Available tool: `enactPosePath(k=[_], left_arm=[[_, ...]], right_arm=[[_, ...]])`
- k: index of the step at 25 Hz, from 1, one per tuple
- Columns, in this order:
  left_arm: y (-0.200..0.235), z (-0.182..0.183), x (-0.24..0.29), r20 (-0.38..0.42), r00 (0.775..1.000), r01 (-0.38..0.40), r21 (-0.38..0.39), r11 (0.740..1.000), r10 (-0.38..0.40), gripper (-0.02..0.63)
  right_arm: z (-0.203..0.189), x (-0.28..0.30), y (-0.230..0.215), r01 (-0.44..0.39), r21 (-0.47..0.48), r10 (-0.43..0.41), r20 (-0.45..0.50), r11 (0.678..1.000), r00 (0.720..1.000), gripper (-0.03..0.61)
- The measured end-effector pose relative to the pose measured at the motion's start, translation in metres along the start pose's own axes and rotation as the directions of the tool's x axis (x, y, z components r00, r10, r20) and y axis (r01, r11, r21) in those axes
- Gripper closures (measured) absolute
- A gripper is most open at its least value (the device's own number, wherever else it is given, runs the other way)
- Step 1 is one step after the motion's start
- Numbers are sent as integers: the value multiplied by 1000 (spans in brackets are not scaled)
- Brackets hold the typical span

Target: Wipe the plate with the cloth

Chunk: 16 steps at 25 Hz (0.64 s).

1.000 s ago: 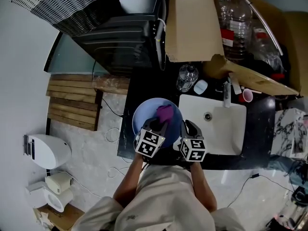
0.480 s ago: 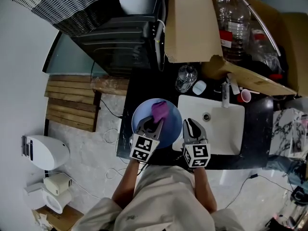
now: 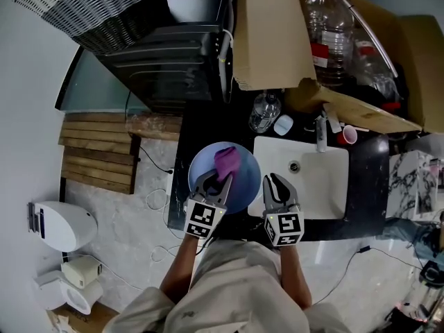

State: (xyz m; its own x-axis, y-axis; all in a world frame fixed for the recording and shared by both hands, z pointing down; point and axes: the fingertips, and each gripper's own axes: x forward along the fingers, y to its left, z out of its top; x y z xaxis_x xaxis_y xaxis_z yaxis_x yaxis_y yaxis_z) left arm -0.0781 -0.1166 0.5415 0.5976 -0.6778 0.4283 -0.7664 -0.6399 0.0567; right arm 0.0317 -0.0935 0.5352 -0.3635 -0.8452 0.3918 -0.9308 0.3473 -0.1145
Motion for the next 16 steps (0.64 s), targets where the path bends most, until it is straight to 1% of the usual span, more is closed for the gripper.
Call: enactPosePath(k=[7, 12, 16], left_arm=[[-6, -3, 0, 6, 1000, 28, 1, 1000, -28, 554], [-16, -3, -1, 13, 1000, 10, 4, 1000, -10, 554], [-26, -2, -2, 17, 1000, -11, -11, 1000, 11, 554]], right_arm=[[-5, -6, 7, 19, 11, -19, -12, 1000, 1000, 537], [-5, -7, 3, -7, -5, 7, -12, 1000, 1000, 535], [0, -8, -1, -38, -11, 38, 0, 999, 999, 535]])
